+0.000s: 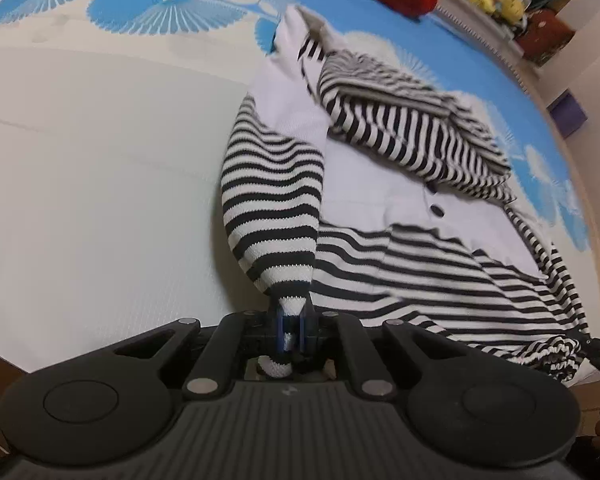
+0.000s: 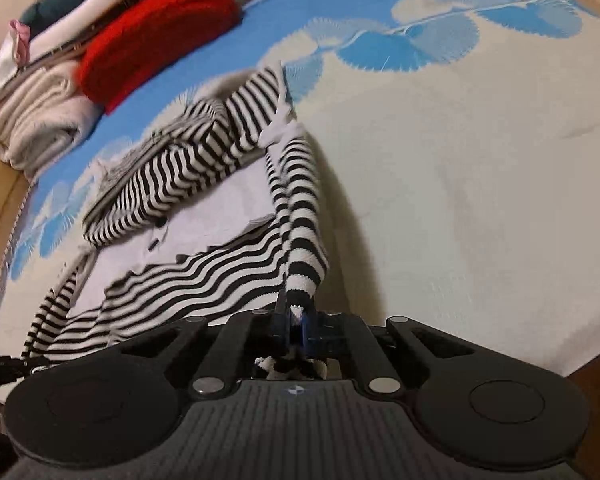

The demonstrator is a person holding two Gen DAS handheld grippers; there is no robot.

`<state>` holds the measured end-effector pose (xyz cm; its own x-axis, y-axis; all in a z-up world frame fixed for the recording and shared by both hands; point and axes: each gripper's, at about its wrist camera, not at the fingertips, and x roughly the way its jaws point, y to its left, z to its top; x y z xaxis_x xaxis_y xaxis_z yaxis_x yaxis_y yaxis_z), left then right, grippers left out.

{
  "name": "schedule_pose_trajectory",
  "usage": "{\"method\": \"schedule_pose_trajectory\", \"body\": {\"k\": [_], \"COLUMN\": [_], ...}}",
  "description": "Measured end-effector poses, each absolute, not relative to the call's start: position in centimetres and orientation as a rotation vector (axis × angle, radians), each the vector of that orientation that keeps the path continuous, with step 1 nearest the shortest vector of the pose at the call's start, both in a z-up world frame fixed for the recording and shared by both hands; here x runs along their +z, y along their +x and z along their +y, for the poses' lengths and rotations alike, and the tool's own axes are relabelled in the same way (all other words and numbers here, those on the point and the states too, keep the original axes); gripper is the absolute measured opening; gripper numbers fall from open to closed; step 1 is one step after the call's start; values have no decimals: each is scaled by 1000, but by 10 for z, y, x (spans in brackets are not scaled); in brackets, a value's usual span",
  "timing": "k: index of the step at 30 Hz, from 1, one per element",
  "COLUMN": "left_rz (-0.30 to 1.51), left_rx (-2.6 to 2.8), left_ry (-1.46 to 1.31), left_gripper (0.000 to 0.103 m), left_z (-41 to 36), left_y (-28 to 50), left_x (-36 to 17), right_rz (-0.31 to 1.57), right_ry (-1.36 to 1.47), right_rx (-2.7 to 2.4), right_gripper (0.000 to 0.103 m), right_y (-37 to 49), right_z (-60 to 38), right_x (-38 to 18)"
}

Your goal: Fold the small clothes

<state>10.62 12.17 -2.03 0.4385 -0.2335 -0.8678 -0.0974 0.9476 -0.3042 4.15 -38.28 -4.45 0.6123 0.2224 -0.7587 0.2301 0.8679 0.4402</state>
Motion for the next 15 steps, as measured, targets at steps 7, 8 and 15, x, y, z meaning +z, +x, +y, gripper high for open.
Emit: {"method": "schedule_pose_trajectory", "body": {"k": [7, 8, 15], "left_rz": [1033, 1023, 956], "left_rx": [-145, -159, -224], "left_ry": [-385, -386, -405], "left_gripper": [6, 6, 6], "left_z": [137, 137, 145], "left_y": [91, 87, 54], "left_x": [1, 4, 28], "right_rz": [823, 812, 736], "right_ry": [570, 568, 574], "right_rx": [11, 14, 43], "right_gripper": [4, 4, 4], "right_y": [13, 9, -24], "right_z": [-389, -390, -390], "right_x": [-20, -18, 7]}}
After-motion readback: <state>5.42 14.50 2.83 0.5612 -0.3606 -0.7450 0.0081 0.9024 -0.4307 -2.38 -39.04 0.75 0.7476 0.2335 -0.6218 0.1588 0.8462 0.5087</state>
